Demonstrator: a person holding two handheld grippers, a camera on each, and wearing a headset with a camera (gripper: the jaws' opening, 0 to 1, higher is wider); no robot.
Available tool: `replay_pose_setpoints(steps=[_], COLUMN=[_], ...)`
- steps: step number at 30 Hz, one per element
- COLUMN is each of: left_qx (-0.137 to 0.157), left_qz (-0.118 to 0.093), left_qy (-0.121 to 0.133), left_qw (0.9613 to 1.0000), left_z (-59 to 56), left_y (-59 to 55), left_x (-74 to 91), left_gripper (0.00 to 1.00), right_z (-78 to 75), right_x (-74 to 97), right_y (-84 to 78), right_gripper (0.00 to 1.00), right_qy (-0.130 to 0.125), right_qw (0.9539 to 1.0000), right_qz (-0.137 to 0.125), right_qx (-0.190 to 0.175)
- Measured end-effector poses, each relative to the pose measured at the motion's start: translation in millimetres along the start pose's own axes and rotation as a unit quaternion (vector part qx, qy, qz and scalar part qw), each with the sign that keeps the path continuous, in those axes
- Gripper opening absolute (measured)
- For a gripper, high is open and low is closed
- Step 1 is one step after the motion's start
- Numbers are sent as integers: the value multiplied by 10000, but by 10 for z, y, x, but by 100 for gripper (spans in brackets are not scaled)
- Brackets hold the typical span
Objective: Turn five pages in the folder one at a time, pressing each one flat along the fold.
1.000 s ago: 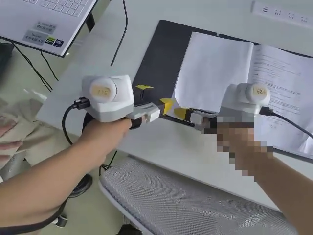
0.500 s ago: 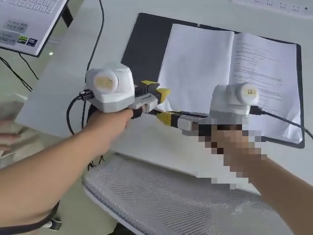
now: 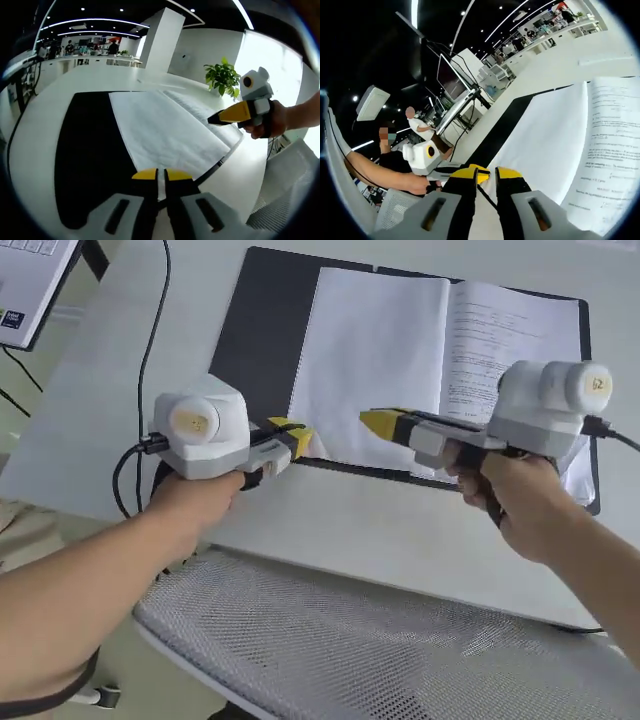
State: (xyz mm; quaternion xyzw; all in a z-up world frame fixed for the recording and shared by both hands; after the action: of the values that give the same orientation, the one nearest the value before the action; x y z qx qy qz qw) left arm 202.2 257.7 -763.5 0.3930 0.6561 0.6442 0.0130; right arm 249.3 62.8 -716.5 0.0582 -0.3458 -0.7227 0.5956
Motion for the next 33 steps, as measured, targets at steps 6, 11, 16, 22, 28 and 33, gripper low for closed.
replay_pose_setpoints(steps=[6,11,16,22,28,33], left_qx=[-230,-315,-363,-392,-377,-397], left_qz=[-13,-29,-21,-33,-73,-63], left_qy=[78,107,130,138,143,150], left_qw=[9997,9994,9993,9991,9992,9991], left_z=[7,7,4,13,21,23], left_y=[-17,-21,-15,-16,-24,-23], left_x=[0,-3,-1,-8,-15,-20], left_gripper=[0,0,0,0,0,0], right_z=[-314,-654,-906,-1261,-1288,-1461], right_x=[-10,-55,-80,-70,-111,-224], right_y=[257,448,627,838,908,1046], right_gripper=[15,7,3,0,0,0], right_qy=[-277,-545,-668,-764,-700,-703], right_qw=[9990,9972,9965,9944,9911,9900], right_qz=[-208,-251,-451,-700,-994,-1047], right_qx=[269,450,226,-194,-540,-638])
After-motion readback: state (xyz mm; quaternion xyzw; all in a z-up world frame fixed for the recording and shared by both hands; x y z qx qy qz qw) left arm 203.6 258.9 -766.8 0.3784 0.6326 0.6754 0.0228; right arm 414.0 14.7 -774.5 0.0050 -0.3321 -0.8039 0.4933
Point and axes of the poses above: the centre of the closed fingertips' face, and the gripper's own axes: x roughly backward along the fingers, z roughly to its left, y roughly out of its top, the point moved 9 cm from there along x, roughly backward along the fingers, and after that the axes turned 9 degrees about -x, right-handed, at the moved point
